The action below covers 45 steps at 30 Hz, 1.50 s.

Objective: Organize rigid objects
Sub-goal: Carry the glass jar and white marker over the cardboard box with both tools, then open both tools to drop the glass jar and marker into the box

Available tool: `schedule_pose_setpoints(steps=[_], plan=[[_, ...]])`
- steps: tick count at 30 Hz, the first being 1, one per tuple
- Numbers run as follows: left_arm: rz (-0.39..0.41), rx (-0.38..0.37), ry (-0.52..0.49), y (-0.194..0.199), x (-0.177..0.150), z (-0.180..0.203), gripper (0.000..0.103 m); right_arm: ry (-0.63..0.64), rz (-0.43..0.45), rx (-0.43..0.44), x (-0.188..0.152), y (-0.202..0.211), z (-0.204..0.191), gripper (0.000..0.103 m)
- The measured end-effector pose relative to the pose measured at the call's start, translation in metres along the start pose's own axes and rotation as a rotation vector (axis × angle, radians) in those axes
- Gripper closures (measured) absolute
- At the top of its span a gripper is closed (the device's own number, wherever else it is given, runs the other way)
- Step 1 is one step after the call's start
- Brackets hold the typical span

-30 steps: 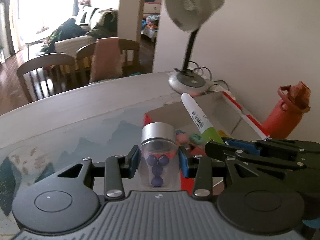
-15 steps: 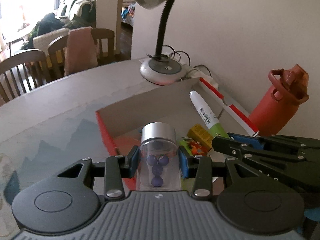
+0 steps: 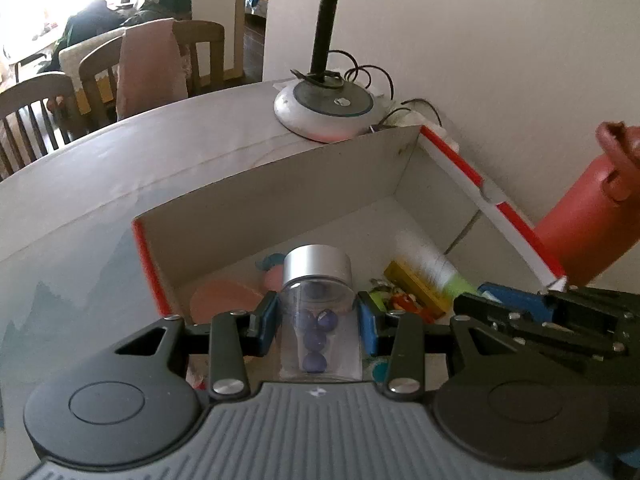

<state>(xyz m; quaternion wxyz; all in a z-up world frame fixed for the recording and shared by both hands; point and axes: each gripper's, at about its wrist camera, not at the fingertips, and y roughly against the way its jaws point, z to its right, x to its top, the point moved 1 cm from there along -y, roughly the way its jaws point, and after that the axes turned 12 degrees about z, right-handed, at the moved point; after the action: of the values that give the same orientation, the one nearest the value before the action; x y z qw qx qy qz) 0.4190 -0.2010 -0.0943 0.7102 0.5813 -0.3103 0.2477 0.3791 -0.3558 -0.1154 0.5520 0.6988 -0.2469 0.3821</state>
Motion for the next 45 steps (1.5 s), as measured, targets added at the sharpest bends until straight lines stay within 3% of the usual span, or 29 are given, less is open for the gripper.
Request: schedule_pose_setpoints(steps=[8,22,27,31,45], plan=[[-0.055,-0.011,-0.016,-0.042,0.004,0.004,0.062,0.023,-0.046,0.010,-0.007,-0.022,0.001,0.098],[-0.183,-0.061,-0.007,-0.080,-0.003,0.005,0.062,-0.020,-0.066,0.024,-0.011,-0.029,0.007,0.082],[-0.182,-0.050,-0.010,-0.078,-0.003,0.004,0.058,-0.032,-0.066,0.029,-0.010,-0.027,0.006,0.073],[-0.147,-0.039,-0.014,-0.068,-0.001,0.002,0.038,-0.037,-0.060,0.027,-0.009,-0.024,0.006,0.069],[-0.034,-0.040,-0.032,-0.006,0.000,-0.007,0.037,-0.056,-0.007,0.036,-0.007,0.005,-0.004,0.058]])
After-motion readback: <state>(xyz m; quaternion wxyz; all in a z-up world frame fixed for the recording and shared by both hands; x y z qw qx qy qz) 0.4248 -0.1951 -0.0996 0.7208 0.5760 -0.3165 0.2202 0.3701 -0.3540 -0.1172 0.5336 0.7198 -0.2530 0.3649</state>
